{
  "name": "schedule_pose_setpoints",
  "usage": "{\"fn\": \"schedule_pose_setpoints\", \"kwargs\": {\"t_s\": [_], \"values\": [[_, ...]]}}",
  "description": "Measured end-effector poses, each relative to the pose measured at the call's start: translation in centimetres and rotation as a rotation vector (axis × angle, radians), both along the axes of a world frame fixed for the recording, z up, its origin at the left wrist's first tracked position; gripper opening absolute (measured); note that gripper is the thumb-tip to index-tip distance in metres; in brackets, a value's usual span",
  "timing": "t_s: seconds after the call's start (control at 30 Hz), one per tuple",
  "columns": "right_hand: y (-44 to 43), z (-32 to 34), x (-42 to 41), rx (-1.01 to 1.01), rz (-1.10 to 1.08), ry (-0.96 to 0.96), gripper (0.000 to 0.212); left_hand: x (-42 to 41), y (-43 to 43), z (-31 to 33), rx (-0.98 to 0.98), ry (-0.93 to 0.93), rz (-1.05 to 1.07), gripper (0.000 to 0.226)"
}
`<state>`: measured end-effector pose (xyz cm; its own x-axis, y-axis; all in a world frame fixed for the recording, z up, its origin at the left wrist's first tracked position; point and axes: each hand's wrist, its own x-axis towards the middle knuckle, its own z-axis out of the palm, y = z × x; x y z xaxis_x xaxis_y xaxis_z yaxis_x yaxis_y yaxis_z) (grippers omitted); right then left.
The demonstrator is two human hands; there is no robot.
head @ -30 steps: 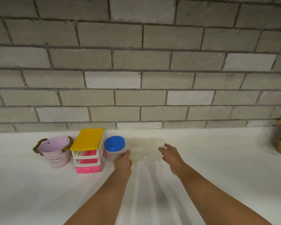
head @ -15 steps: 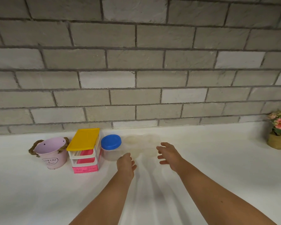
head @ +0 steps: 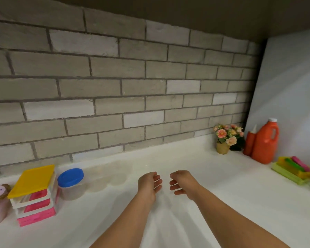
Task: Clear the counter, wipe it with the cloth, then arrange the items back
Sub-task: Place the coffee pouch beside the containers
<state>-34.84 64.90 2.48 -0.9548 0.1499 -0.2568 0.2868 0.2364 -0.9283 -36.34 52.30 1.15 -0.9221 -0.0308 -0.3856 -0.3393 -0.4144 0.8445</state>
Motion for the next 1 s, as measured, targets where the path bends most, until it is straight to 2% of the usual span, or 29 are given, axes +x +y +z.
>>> {"fn": "schedule_pose_setpoints", "kwargs": {"t_s": [0.23, 0.4, 0.67, 0.83, 1.0], "values": [[10.4, 2.1, 5.3, 0.023, -0.169, 0.046, 0.009, 3.8, 10.6, 2.7, -0.041, 0.050, -0.179, 0.016], [19.0, 3.2, 9.0, 0.028, -0.257, 0.068, 0.015, 6.8, 19.9, 4.3, -0.057, 0.083, -0.260, 0.020], [32.6, 3.0, 14.6, -0.006, -0.383, 0.083, 0.014, 11.6, 34.6, 4.2, -0.060, 0.070, -0.358, 0.027], [39.2, 2.5, 15.2, -0.020, -0.484, 0.087, 0.014, 12.5, 40.8, 3.3, -0.107, 0.059, -0.411, 0.027], [44.5, 1.7, 13.2, -0.057, -0.614, 0.110, 0.015, 10.1, 45.0, 3.3, -0.197, 0.109, -0.393, 0.019]]}}
